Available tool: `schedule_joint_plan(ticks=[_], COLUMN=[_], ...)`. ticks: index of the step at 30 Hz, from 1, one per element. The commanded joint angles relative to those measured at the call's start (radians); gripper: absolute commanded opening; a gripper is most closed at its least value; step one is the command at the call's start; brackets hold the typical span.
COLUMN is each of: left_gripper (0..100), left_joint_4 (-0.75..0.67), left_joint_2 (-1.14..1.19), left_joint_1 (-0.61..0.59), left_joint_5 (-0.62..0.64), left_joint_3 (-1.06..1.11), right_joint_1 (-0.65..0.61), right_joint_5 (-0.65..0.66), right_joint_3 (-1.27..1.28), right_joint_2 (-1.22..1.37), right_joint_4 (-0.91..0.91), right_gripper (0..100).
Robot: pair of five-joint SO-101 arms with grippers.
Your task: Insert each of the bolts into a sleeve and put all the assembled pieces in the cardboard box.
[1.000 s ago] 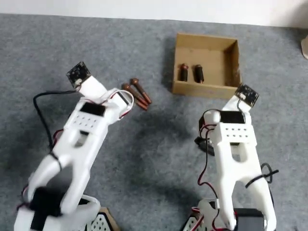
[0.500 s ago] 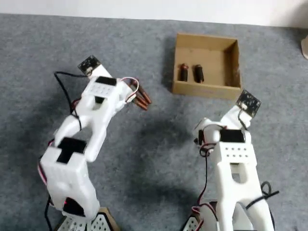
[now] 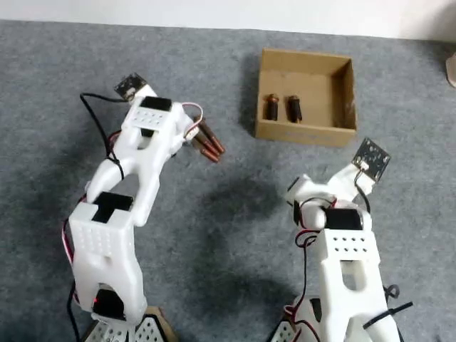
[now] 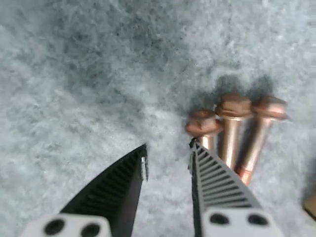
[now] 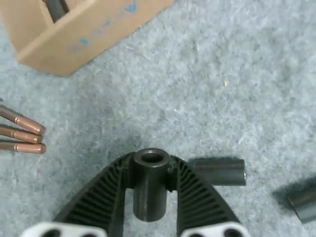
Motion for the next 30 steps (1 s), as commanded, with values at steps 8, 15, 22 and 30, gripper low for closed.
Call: schedule_joint_plan(ticks=[8, 15, 22, 30], left_gripper=[14, 14, 14, 12], left_joint_4=[-0.048, -0.163, -0.041, 0.041], left_joint_2=[-0.082, 0.058, 0.140, 0.142], left_joint_1=[0.004, 0.024, 0.030, 0.096], left_joint_5=[0.055, 0.057, 0.057, 0.057], left_joint_3=[-0.039, -0.007, -0.111, -0.139], right_joint_1=[-0.010, -0.010, -0.010, -0.010], right_joint_5=[-0.005, -0.003, -0.003, -0.003], right_joint_3=[-0.010, -0.008, -0.008, -0.008], right_joint_2=[-0.038, -0.038, -0.039, -0.039], right_joint_4=[-0.019, -0.019, -0.019, -0.019], right_gripper=[0.3, 0.3, 0.3, 0.3])
